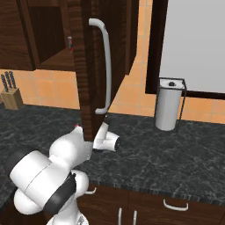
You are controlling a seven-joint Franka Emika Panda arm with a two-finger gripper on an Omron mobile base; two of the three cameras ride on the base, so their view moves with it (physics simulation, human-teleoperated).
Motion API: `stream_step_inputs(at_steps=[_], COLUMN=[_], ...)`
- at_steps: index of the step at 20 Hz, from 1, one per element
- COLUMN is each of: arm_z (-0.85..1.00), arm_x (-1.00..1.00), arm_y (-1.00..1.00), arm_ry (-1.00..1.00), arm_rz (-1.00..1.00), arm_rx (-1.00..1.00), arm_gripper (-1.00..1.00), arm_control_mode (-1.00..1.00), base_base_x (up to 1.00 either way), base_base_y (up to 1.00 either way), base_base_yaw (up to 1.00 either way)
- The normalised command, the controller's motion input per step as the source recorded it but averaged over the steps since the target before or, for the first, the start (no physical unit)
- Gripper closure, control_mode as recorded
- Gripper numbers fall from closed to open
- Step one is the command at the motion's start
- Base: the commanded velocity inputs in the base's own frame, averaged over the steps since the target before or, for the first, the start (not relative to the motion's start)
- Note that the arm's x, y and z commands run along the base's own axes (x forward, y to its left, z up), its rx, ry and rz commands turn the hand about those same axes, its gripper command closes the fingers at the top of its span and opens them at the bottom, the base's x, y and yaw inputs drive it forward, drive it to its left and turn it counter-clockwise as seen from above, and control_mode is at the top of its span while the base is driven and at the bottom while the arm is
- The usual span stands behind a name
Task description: Pick the yogurt and place it on the digital scale for weighing, and close the cabinet.
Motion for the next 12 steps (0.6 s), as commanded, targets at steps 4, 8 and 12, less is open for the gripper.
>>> stream_step_inputs(at_steps=[4, 8, 12], arm_z=[-0.10, -0.27, -0.33], arm_x=[0.32, 0.08, 0.00], arm_y=[0.00, 0.00, 0.00], arm_ry=[0.00, 0.00, 0.00], arm_rz=[0.00, 0.00, 0.00], arm_rx=[0.00, 0.00, 0.00], arm_gripper=[1.00, 1.00, 1.00], arm_control_mode=[-1.00, -1.00, -1.00], base_base_x=[0.00, 0.00, 0.00], base_base_y=[0.00, 0.00, 0.00], base_base_yaw=[0.00, 0.00, 0.00])
